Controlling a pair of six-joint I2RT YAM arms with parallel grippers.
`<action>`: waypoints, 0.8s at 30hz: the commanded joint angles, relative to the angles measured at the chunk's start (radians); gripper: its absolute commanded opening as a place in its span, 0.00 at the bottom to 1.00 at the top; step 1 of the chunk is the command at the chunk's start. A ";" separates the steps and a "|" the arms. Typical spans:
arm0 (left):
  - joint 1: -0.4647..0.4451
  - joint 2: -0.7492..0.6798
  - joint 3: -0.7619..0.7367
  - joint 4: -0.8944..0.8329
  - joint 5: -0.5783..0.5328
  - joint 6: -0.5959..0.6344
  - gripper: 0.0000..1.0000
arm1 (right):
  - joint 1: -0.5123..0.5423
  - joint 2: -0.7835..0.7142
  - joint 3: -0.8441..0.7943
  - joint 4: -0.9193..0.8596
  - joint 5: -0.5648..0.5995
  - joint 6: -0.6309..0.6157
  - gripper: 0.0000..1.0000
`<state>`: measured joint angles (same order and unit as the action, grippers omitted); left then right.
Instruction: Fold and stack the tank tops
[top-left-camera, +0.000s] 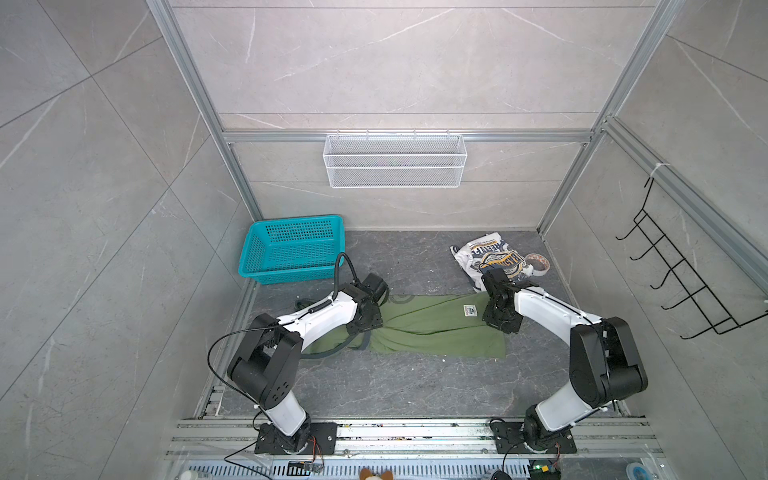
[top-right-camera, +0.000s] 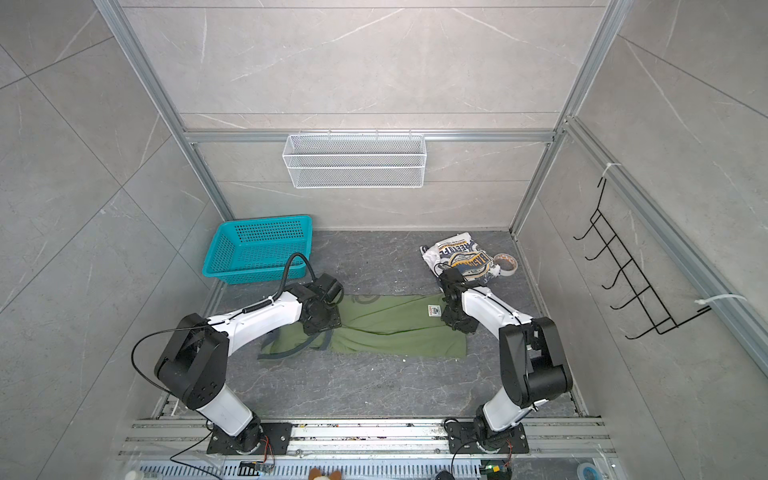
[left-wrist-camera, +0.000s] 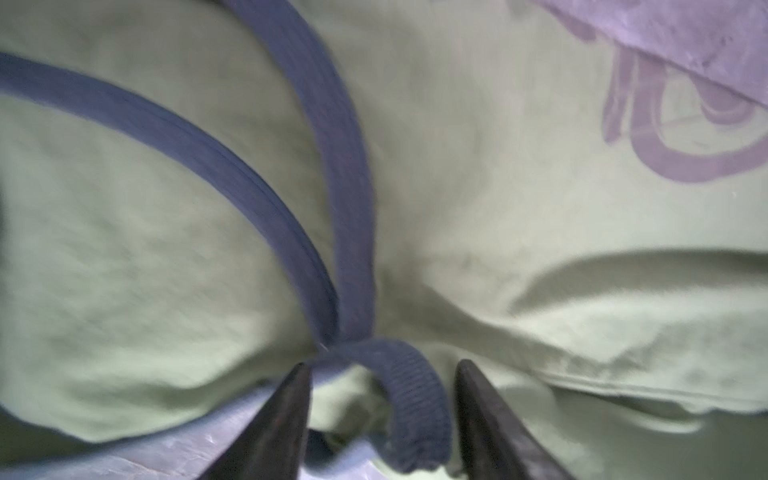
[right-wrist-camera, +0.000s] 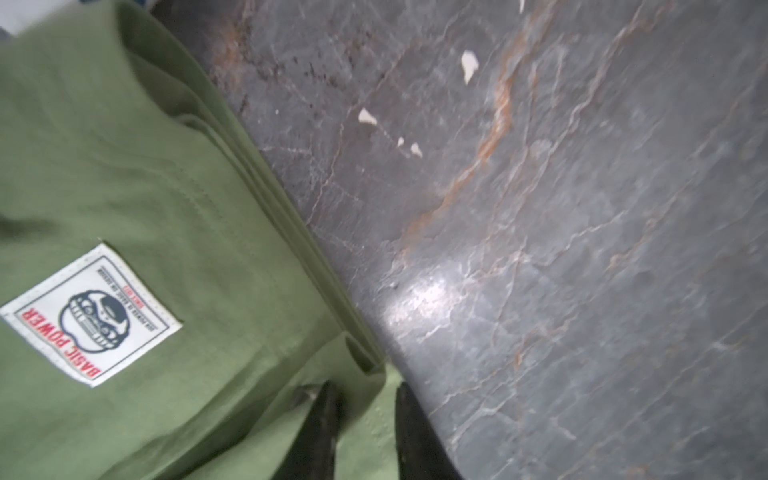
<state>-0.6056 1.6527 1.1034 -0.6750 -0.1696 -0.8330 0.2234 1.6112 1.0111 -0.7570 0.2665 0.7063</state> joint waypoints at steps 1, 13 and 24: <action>0.018 -0.019 0.010 -0.039 -0.074 0.030 0.65 | -0.004 0.004 0.036 -0.010 0.055 -0.027 0.40; 0.019 -0.209 -0.079 -0.139 -0.155 0.040 0.87 | 0.063 -0.097 0.056 -0.006 -0.022 -0.137 0.63; 0.085 -0.308 -0.118 -0.209 -0.158 0.015 0.98 | 0.128 -0.097 0.027 0.097 -0.202 -0.128 0.63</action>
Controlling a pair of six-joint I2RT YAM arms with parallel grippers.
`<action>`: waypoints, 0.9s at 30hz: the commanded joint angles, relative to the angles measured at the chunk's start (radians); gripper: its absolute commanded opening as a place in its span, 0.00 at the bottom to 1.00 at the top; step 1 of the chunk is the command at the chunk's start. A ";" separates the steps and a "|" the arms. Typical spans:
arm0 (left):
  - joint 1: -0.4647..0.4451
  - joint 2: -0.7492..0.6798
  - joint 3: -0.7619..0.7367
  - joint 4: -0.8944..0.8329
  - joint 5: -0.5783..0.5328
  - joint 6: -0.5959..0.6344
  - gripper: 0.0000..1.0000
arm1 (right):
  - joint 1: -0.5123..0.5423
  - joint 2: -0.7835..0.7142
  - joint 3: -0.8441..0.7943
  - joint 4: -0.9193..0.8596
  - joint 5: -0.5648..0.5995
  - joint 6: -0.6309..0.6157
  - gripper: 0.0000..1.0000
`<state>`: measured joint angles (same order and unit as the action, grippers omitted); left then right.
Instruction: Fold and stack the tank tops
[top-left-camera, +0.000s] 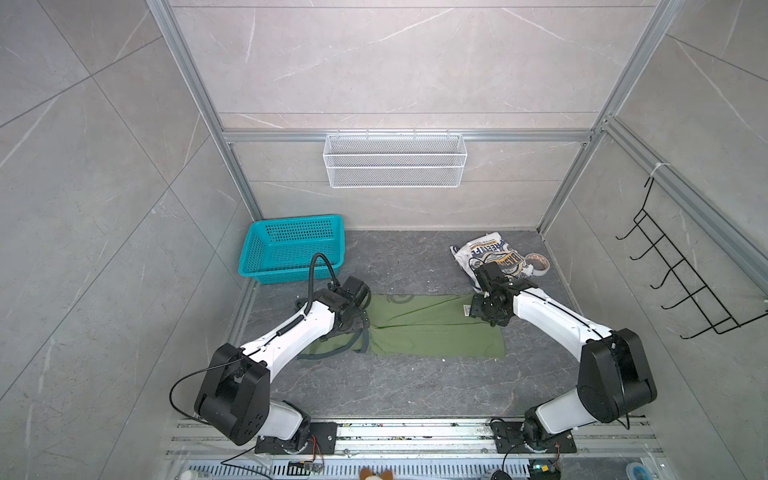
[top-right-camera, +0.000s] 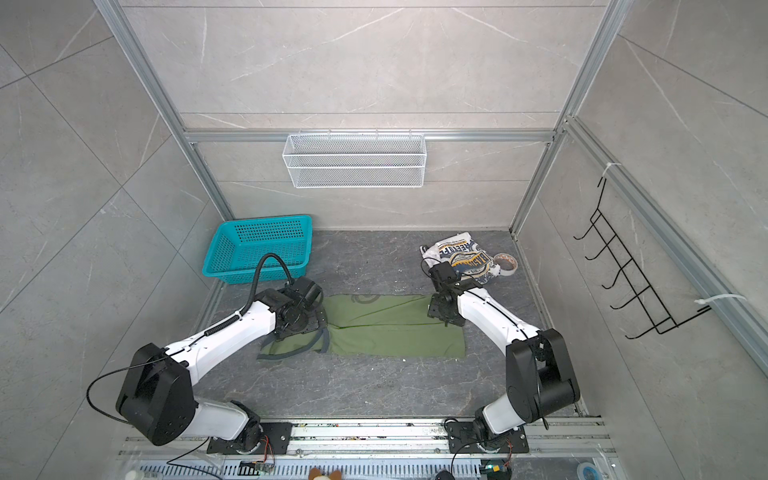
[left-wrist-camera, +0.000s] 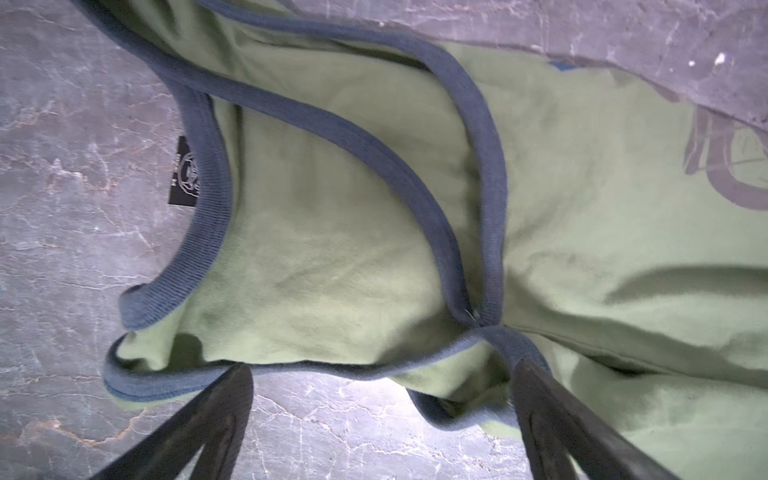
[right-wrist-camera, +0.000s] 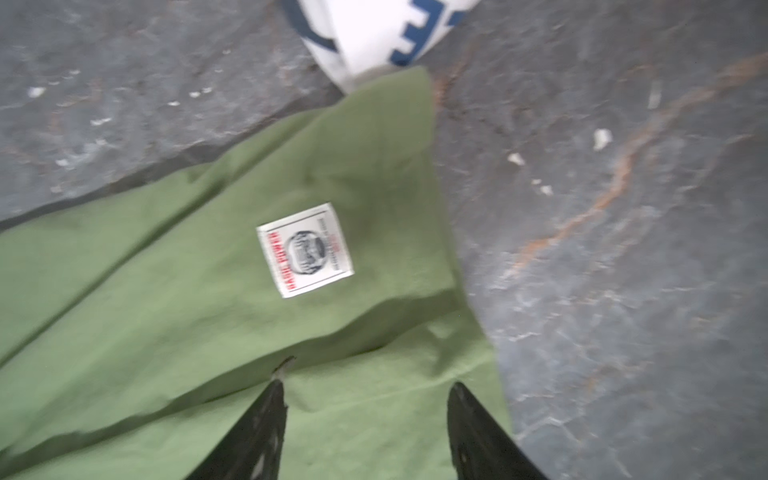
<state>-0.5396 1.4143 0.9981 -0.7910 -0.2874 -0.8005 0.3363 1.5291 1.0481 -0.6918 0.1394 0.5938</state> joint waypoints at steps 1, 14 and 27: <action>0.030 -0.094 -0.026 -0.127 -0.062 -0.036 0.97 | 0.015 -0.015 -0.016 0.034 -0.076 -0.010 0.63; 0.314 -0.327 -0.290 -0.114 0.056 -0.114 0.72 | 0.014 0.026 -0.029 0.043 -0.033 -0.002 0.62; 0.425 -0.147 -0.326 0.097 0.098 -0.033 0.39 | 0.013 0.060 -0.050 0.040 -0.037 0.012 0.62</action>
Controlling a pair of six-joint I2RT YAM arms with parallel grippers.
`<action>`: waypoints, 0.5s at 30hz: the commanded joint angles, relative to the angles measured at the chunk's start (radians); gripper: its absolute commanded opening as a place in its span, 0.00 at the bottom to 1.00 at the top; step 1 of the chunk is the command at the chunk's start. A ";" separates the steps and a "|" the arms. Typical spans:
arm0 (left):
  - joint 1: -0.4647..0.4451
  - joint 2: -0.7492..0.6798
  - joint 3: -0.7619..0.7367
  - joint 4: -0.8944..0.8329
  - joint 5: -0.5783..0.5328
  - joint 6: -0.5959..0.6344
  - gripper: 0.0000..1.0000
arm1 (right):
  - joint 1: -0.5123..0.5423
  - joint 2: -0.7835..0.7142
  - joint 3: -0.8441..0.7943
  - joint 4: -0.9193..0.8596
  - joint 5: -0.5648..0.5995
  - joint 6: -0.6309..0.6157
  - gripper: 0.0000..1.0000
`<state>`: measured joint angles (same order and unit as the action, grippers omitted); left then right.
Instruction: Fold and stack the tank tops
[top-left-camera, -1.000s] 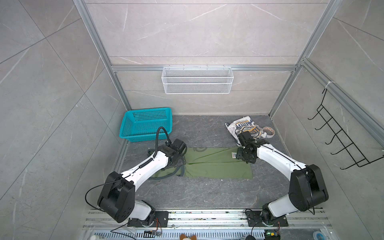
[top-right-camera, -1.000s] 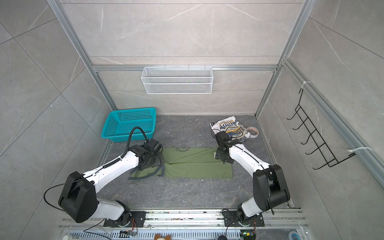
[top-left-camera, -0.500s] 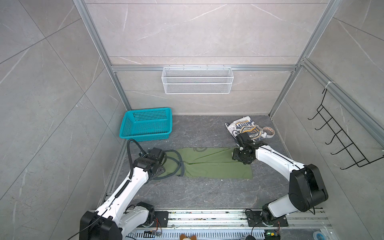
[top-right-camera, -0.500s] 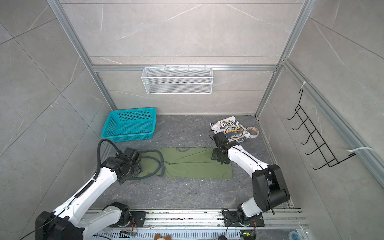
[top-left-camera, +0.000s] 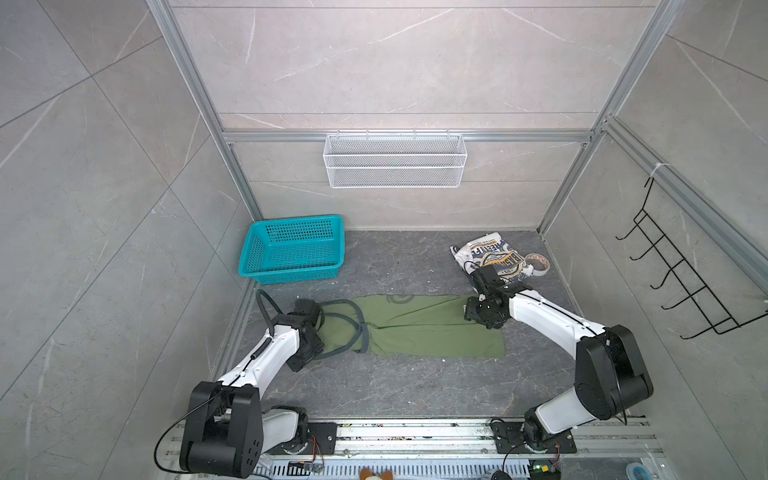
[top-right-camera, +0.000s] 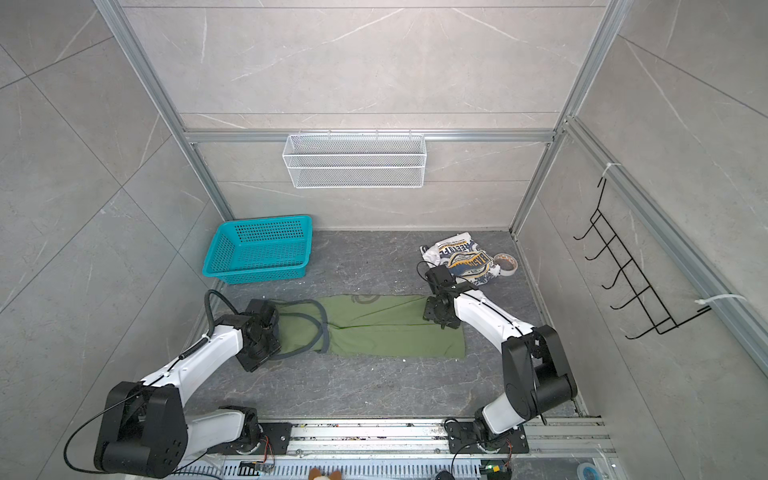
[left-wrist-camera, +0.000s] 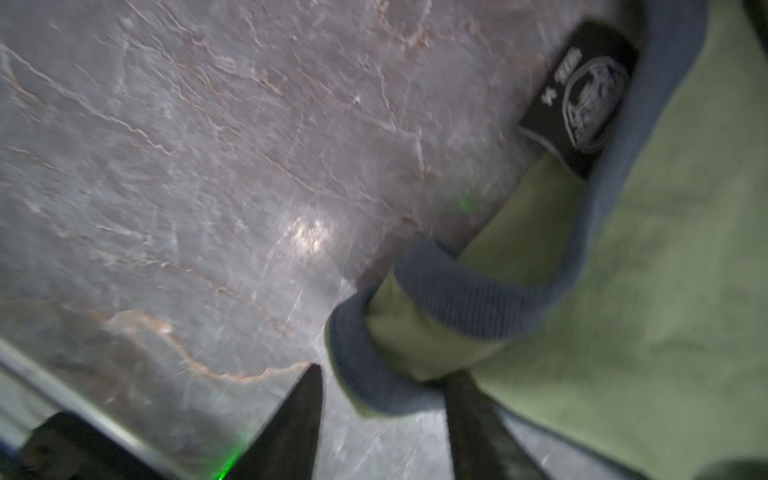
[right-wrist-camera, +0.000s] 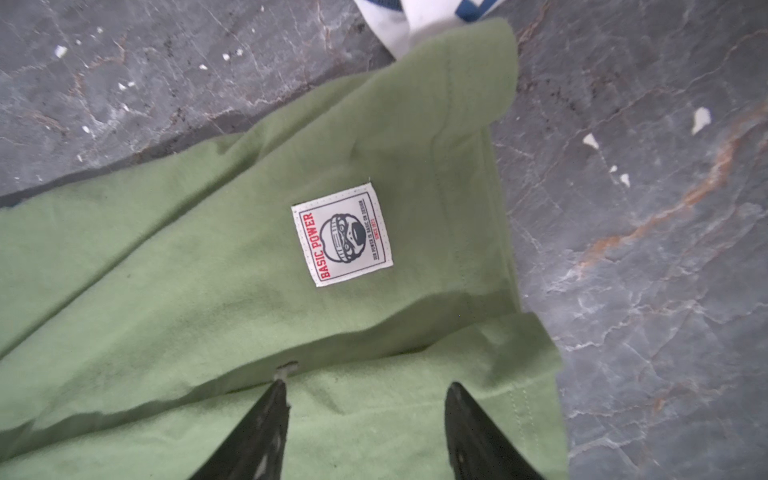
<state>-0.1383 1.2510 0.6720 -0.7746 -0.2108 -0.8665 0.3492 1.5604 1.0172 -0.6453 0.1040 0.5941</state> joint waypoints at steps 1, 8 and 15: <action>0.030 0.025 0.004 0.095 0.025 0.037 0.34 | 0.001 0.032 -0.025 -0.008 -0.006 0.017 0.62; 0.049 0.051 0.116 0.084 -0.035 0.077 0.06 | -0.022 0.086 -0.049 -0.029 -0.010 0.063 0.61; 0.135 0.031 0.183 0.045 -0.062 0.081 0.07 | -0.104 0.176 -0.025 -0.036 -0.013 0.061 0.59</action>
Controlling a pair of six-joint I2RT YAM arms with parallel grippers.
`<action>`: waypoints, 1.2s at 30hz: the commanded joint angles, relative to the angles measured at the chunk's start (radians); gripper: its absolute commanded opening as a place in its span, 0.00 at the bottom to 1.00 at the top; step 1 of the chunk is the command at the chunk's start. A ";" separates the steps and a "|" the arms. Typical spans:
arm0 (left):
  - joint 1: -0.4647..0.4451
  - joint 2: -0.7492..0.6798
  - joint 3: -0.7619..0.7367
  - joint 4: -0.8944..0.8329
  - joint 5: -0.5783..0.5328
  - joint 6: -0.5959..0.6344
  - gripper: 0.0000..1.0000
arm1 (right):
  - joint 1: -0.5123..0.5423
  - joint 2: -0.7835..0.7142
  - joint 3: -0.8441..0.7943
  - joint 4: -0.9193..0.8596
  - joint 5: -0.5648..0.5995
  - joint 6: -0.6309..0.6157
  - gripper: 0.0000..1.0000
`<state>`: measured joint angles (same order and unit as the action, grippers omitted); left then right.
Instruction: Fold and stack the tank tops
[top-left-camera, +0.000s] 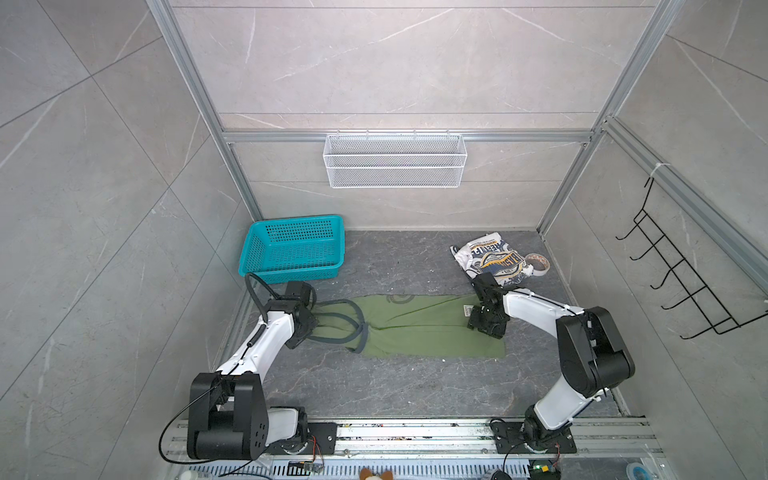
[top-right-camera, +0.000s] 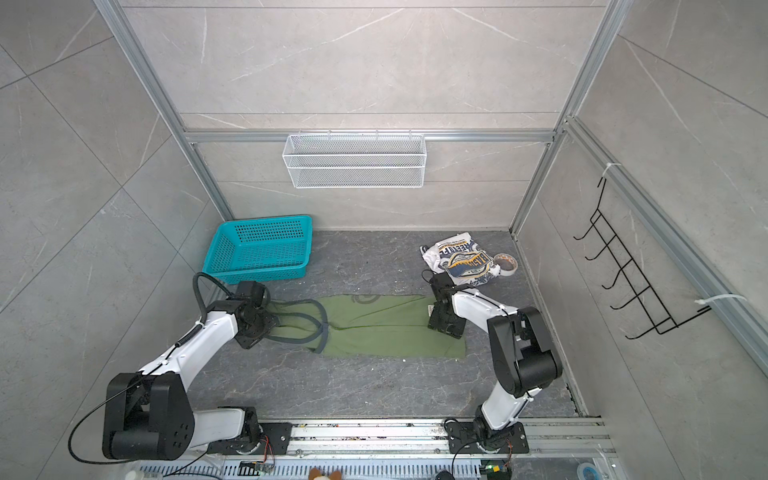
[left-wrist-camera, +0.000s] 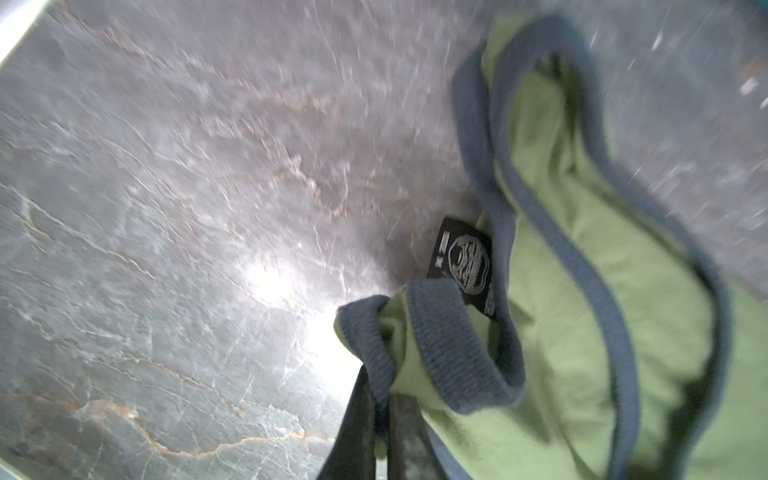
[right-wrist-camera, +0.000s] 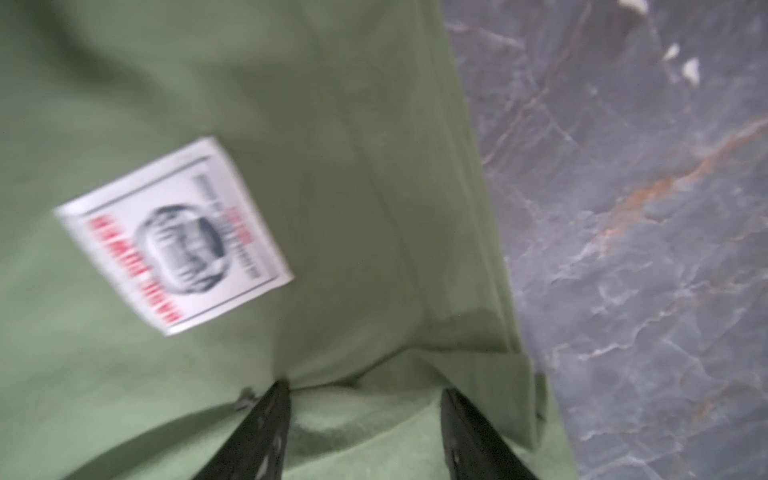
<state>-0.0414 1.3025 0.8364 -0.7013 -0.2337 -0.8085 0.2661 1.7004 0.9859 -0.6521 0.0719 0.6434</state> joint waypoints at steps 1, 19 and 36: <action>0.045 -0.015 0.020 -0.029 -0.038 0.023 0.08 | -0.021 0.042 0.015 -0.033 0.028 0.009 0.59; 0.046 -0.049 0.017 -0.039 -0.051 0.045 0.87 | 0.014 -0.127 0.083 -0.090 0.143 -0.100 0.61; -0.616 0.091 0.273 -0.049 -0.079 -0.089 0.95 | 0.052 0.073 0.254 -0.126 0.020 -0.099 0.61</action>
<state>-0.5526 1.2613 1.0428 -0.8337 -0.3862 -0.8715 0.3157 1.7126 1.1999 -0.7139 0.1070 0.5278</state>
